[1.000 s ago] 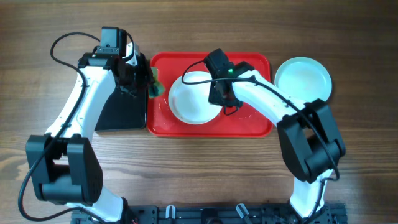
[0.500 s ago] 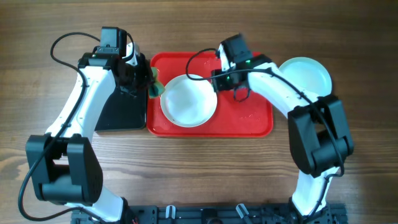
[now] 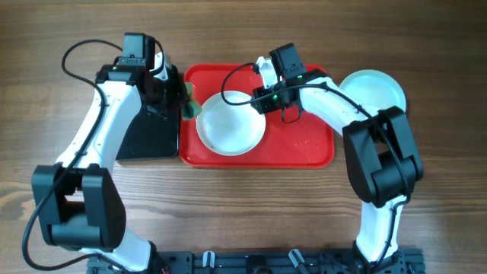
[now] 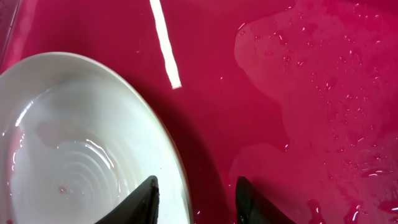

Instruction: Clean dirty plates on tray and stack at the side

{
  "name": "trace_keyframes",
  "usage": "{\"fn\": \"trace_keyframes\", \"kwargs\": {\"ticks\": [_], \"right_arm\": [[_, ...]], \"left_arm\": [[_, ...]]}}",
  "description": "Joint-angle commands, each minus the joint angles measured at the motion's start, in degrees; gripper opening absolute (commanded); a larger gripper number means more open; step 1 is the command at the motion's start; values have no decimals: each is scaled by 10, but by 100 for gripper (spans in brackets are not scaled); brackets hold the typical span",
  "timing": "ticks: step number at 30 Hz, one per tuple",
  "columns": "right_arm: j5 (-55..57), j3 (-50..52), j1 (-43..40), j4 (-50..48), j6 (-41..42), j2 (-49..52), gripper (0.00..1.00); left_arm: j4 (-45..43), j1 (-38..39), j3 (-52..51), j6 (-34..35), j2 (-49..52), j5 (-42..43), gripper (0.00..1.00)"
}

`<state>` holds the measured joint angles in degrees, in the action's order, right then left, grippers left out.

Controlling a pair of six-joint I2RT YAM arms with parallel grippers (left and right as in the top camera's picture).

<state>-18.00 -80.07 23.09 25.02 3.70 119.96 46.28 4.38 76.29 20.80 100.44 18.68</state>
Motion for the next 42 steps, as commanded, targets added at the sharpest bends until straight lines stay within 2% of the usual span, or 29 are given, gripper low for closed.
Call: {"fn": "trace_keyframes", "kwargs": {"ticks": [1,5,11,18,21,27,36,39,42], "right_arm": [[-11,-10,2,-6,30,17,33],[-11,-10,3,-8,85,33,17],[18,-10,18,10,135,36,5],[126,-10,18,104,366,31,4],[134,-10,17,132,401,20,4],[134,-10,17,169,402,7,4],[143,-10,17,175,397,7,4],[147,-10,17,173,397,7,4],[146,-10,17,172,388,7,4]], "left_arm": [[-2,0,-3,-9,-2,-3,4],[-2,0,-3,-9,-2,-3,4],[-4,0,-3,-9,-2,-3,4],[-4,0,-3,-9,-2,-3,4],[-5,0,-3,-9,-2,-3,4],[-43,12,-9,-4,3,-23,4],[-108,93,-29,56,60,-115,4],[-110,121,-29,55,84,-141,4],[-109,145,-29,21,103,-147,4]]}}
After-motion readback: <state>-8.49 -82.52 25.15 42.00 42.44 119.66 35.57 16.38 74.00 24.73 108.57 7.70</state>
